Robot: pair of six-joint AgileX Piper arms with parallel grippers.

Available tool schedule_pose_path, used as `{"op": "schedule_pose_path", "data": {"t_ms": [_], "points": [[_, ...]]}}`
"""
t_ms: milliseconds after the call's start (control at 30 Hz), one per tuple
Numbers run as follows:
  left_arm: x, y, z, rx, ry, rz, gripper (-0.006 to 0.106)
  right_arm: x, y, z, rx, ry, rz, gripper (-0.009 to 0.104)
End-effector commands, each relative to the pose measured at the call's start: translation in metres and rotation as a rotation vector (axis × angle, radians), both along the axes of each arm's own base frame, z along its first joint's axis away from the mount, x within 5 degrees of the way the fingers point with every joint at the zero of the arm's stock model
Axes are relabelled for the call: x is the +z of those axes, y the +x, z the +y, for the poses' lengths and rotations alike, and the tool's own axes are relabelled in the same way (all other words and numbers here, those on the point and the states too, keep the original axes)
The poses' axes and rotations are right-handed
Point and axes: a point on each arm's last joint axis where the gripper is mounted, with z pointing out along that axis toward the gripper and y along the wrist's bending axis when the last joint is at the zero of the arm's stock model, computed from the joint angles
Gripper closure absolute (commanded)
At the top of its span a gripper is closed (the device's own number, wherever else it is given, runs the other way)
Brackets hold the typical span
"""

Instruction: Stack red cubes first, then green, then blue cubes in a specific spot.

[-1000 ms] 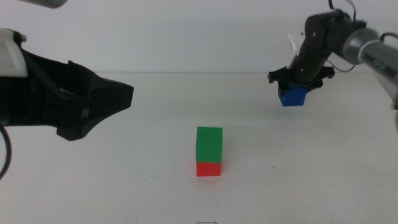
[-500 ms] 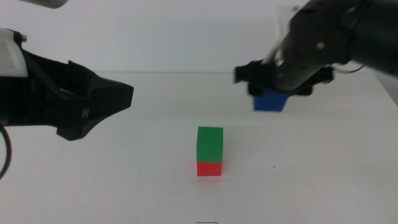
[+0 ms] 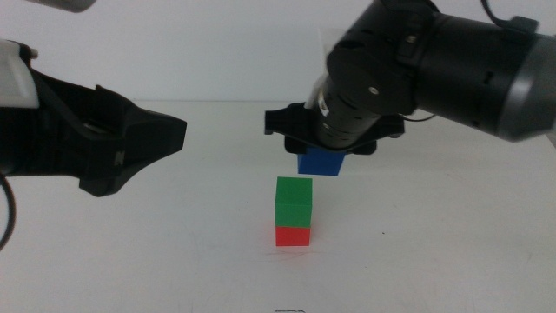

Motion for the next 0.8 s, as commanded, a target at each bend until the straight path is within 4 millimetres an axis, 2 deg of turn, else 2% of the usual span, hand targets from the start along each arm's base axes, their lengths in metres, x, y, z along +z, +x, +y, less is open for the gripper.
{"op": "schedule_pose_path", "data": {"t_ms": [0,267,500,767], "points": [[0.014,0.0,0.0,0.004,-0.065,-0.077,0.009,0.03,-0.001,-0.001,0.007,0.04,-0.083,0.096],[0.014,0.0,0.0,0.004,-0.065,-0.077,0.009,0.02,0.014,0.021,0.011,0.03,-0.035,0.096],[0.014,0.0,0.0,0.004,-0.065,-0.077,0.009,0.006,0.015,0.021,-0.009,-0.055,0.04,0.096],[0.014,0.0,0.0,0.004,-0.065,-0.077,0.009,0.002,0.017,0.028,-0.002,0.003,0.047,0.096]]}}
